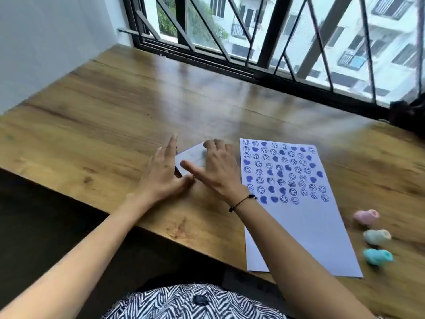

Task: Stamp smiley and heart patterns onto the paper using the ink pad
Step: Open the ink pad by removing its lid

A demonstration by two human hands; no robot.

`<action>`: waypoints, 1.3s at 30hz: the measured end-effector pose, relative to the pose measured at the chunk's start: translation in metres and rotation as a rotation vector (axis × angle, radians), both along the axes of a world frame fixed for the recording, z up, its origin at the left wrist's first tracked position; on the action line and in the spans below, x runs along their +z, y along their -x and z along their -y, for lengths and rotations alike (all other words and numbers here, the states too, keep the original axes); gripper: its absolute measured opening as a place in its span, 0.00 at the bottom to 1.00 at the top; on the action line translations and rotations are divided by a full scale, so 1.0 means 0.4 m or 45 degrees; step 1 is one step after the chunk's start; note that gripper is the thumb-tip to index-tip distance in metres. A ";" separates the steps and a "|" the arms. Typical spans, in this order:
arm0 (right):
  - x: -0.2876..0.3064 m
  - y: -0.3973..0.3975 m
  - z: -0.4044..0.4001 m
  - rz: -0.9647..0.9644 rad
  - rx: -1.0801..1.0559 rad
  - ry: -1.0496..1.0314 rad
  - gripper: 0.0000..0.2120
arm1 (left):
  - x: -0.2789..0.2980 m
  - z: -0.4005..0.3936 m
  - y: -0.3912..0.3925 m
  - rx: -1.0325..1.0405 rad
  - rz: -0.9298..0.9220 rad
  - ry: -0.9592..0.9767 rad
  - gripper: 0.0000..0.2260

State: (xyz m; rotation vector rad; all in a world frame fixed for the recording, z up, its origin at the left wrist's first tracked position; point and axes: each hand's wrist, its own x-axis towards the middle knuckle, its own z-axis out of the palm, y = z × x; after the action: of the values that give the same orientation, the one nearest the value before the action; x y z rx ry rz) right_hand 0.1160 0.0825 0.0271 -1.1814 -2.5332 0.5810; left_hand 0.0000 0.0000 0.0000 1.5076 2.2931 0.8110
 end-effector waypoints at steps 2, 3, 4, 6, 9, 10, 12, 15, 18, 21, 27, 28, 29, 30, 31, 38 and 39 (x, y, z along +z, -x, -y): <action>-0.001 0.023 0.015 0.123 0.022 -0.009 0.36 | -0.003 0.009 -0.005 0.027 -0.027 -0.070 0.43; -0.004 0.033 0.021 0.172 0.037 -0.031 0.36 | -0.010 0.014 -0.008 0.034 -0.048 -0.087 0.42; -0.004 0.042 0.024 0.213 0.040 -0.036 0.36 | -0.015 0.018 -0.013 0.039 -0.063 -0.106 0.41; 0.000 0.060 0.025 0.254 0.045 -0.044 0.34 | -0.028 0.020 -0.010 0.048 -0.044 -0.149 0.39; 0.003 0.075 0.018 0.274 0.050 -0.061 0.31 | -0.035 0.021 -0.003 0.056 -0.040 -0.205 0.41; 0.003 0.075 0.016 0.260 0.045 -0.044 0.31 | -0.037 0.021 -0.005 0.057 -0.035 -0.224 0.42; 0.007 0.071 0.009 0.203 0.054 -0.010 0.30 | -0.035 0.023 -0.008 0.068 0.004 -0.254 0.43; 0.031 0.058 -0.030 0.095 0.077 0.104 0.26 | -0.031 0.021 -0.003 0.081 0.021 -0.253 0.45; 0.075 0.042 -0.118 -0.080 -0.041 0.577 0.21 | -0.028 0.020 -0.003 0.077 -0.021 -0.229 0.46; 0.105 0.012 -0.208 -0.372 -0.009 1.225 0.10 | -0.027 0.021 -0.005 0.066 -0.063 -0.225 0.46; 0.080 -0.024 -0.308 -0.478 -0.056 1.667 0.14 | -0.024 0.020 -0.004 0.046 -0.126 -0.216 0.46; 0.077 -0.028 -0.312 -0.501 -0.109 1.678 0.13 | -0.022 0.020 -0.005 0.040 -0.142 -0.215 0.45; 0.074 -0.032 -0.314 -0.531 -0.172 1.674 0.11 | -0.021 0.020 -0.006 0.033 -0.160 -0.215 0.45; 0.070 -0.035 -0.316 -0.552 -0.232 1.648 0.09 | -0.019 0.019 -0.007 0.028 -0.177 -0.216 0.45; 0.068 -0.038 -0.318 -0.542 -0.276 1.600 0.07 | -0.017 0.018 -0.007 0.028 -0.187 -0.217 0.45; 0.087 -0.061 -0.301 -0.366 -0.337 0.904 0.07 | 0.000 0.014 -0.027 0.053 -0.164 -0.291 0.39; 0.092 -0.069 -0.292 -0.377 -0.347 0.760 0.10 | 0.004 0.011 -0.040 0.044 -0.138 -0.311 0.38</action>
State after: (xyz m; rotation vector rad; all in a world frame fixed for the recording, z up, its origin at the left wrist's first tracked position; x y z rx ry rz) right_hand 0.1437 0.1992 0.0641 -1.4587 -1.9559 1.3804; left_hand 0.0159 -0.0043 0.0018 1.6541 2.3743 1.0778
